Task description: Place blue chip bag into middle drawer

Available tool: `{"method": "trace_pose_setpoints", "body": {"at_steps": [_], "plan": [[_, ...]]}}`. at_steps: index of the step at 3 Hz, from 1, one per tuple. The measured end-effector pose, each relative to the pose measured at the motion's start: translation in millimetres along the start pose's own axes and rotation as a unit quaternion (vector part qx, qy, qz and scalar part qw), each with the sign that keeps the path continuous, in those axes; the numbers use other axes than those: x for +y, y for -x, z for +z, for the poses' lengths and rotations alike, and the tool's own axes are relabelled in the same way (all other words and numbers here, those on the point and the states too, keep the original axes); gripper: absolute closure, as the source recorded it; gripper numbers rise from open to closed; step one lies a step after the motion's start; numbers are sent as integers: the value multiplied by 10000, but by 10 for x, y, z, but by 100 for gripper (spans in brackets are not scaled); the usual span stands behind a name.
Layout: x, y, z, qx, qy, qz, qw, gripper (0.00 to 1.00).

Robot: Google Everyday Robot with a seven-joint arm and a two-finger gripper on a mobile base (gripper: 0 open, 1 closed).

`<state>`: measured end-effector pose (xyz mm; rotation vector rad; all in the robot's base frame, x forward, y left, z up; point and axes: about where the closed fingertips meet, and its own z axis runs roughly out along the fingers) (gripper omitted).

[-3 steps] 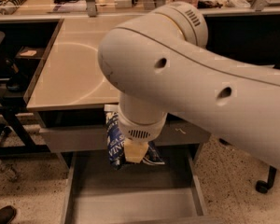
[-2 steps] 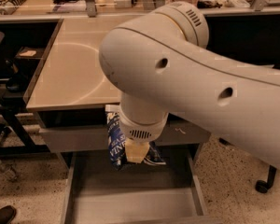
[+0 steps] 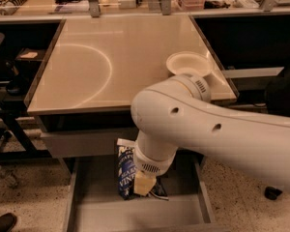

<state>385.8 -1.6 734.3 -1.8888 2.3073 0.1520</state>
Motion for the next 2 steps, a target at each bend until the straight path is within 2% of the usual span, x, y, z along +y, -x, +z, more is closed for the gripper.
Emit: {"method": "trace_pose_setpoints", "body": {"at_steps": [1,2], "plan": [[-46,-174,496,-35,122,247,9996,100],[-43,-173,487,-30,120,243,9996,100]]}}
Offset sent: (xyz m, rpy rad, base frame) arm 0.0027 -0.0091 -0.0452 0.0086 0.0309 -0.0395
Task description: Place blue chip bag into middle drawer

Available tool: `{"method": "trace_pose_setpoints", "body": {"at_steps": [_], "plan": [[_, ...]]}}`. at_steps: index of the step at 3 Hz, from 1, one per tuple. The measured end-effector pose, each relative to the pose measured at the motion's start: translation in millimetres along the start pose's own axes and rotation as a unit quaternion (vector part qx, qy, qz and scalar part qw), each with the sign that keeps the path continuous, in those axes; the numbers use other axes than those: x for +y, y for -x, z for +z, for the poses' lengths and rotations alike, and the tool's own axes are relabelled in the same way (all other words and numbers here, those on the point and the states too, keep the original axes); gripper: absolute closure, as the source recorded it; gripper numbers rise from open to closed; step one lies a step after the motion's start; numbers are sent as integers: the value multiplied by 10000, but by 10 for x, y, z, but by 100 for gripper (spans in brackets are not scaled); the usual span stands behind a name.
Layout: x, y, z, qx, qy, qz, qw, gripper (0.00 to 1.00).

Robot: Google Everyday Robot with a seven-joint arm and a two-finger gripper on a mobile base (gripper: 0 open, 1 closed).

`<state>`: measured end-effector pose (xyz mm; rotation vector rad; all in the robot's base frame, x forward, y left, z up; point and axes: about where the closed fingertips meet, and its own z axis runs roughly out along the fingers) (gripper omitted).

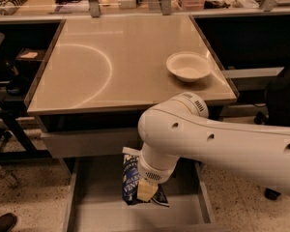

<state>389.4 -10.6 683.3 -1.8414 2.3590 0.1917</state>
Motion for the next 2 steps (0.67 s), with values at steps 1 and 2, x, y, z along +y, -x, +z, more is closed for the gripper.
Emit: {"method": "trace_pose_setpoints", "body": {"at_steps": [1,2], "plan": [[62,-78,416,7,236,190,9995,100],[-15,-208,963,44,245,599,9979,100]]}}
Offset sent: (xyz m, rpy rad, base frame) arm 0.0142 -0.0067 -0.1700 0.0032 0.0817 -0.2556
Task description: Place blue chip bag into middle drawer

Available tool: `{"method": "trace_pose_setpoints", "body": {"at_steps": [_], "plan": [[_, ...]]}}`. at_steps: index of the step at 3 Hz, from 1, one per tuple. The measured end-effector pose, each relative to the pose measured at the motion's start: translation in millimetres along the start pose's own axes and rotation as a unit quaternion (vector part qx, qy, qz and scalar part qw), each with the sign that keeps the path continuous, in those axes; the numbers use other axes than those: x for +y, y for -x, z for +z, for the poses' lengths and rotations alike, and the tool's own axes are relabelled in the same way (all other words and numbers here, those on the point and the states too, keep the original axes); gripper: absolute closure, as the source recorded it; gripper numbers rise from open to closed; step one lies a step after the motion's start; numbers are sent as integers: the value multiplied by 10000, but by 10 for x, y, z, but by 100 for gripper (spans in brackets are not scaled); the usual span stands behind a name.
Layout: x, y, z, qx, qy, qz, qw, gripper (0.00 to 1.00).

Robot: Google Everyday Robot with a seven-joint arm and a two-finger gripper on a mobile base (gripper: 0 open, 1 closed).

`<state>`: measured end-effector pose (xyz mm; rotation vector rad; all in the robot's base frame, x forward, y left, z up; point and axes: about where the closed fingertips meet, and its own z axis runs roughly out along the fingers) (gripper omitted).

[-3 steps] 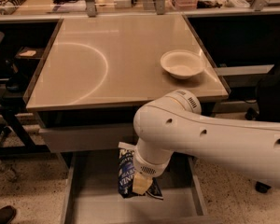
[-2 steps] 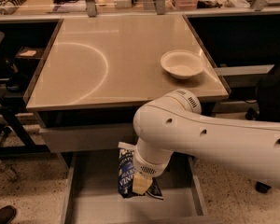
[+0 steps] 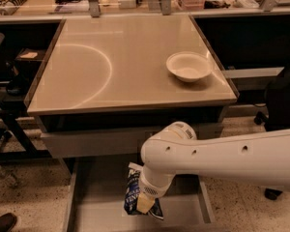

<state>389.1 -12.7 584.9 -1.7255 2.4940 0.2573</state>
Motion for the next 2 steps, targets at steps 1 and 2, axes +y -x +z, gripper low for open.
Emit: {"method": "trace_pose_setpoints", "body": {"at_steps": [1,2], "plan": [[-141,-26,388,-94,1,362,9993,100],[-141,-26,389,-95,1,363,9993,100]]}}
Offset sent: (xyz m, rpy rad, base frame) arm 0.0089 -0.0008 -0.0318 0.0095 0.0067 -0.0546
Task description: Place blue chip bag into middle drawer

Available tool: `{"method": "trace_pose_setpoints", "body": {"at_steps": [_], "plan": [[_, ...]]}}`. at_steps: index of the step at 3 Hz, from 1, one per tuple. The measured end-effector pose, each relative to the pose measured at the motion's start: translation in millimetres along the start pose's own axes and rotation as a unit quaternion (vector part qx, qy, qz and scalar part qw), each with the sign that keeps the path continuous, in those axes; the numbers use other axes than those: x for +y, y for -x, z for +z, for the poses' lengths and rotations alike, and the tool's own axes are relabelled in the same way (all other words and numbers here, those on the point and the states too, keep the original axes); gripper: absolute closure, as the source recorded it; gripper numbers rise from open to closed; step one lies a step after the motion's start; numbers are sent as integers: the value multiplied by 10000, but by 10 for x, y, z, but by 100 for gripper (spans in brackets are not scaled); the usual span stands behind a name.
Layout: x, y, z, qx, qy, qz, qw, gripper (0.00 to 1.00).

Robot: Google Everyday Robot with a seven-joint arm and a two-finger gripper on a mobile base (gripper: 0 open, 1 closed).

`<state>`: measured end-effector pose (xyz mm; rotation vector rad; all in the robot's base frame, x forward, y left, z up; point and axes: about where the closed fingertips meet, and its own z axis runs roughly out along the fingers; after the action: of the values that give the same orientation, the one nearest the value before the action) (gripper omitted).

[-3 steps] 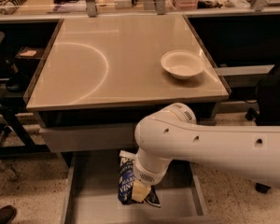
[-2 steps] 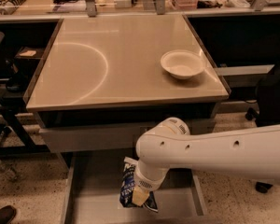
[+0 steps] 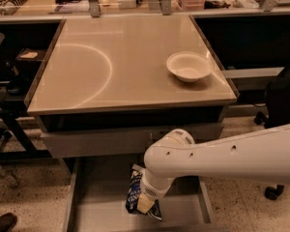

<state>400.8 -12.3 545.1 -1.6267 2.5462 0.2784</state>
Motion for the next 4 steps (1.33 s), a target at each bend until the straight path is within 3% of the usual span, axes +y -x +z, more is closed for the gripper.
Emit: {"method": "trace_pose_setpoints", "body": {"at_steps": [2,4], "plan": [[-206,263,531,-786,105,139,9968,100],[-308,473,935,-1208,305,126,9921,100]]}}
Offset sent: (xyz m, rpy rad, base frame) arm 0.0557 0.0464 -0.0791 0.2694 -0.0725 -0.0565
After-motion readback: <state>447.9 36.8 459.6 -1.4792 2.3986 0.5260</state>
